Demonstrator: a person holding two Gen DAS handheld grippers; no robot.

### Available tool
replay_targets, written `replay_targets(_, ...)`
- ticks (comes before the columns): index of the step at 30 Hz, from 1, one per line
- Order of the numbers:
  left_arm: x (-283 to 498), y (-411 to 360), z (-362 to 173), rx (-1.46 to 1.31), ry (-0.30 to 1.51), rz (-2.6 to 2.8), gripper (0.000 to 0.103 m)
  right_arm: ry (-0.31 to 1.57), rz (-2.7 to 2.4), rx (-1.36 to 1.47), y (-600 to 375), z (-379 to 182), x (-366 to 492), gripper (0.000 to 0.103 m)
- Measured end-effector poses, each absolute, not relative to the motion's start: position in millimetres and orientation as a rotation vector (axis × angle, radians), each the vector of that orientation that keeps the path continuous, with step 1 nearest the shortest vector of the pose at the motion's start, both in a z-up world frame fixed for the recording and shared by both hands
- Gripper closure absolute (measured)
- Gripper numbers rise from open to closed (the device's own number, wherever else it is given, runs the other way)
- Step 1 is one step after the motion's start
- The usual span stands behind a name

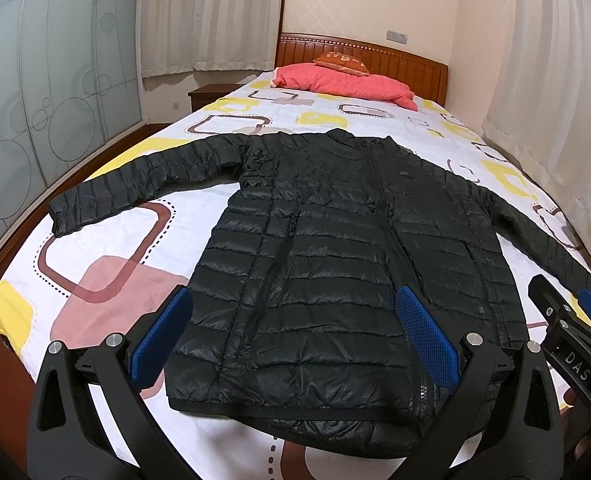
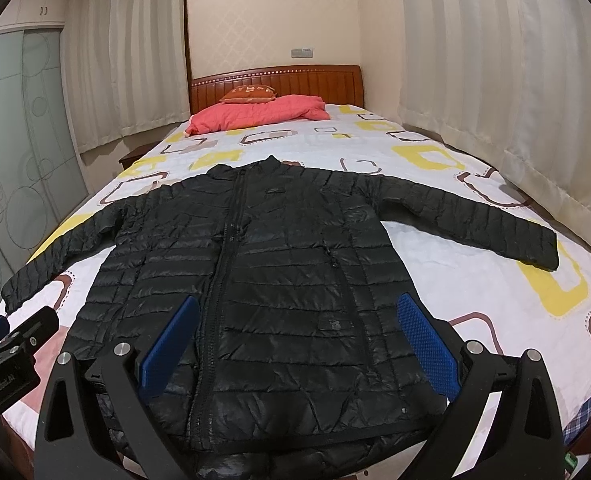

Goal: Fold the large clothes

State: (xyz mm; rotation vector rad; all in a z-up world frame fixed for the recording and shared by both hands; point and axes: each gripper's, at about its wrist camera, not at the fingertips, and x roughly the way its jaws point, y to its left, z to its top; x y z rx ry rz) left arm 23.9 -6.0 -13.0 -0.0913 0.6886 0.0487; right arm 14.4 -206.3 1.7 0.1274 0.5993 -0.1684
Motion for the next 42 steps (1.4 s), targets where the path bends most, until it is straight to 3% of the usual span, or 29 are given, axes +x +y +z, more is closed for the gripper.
replay_targets(42,22.0,-3.4,-20.0,-0.086,0.703,0.042,0.002,0.603,-0.166,0.125,-207.2,1.2,13.0,0.005)
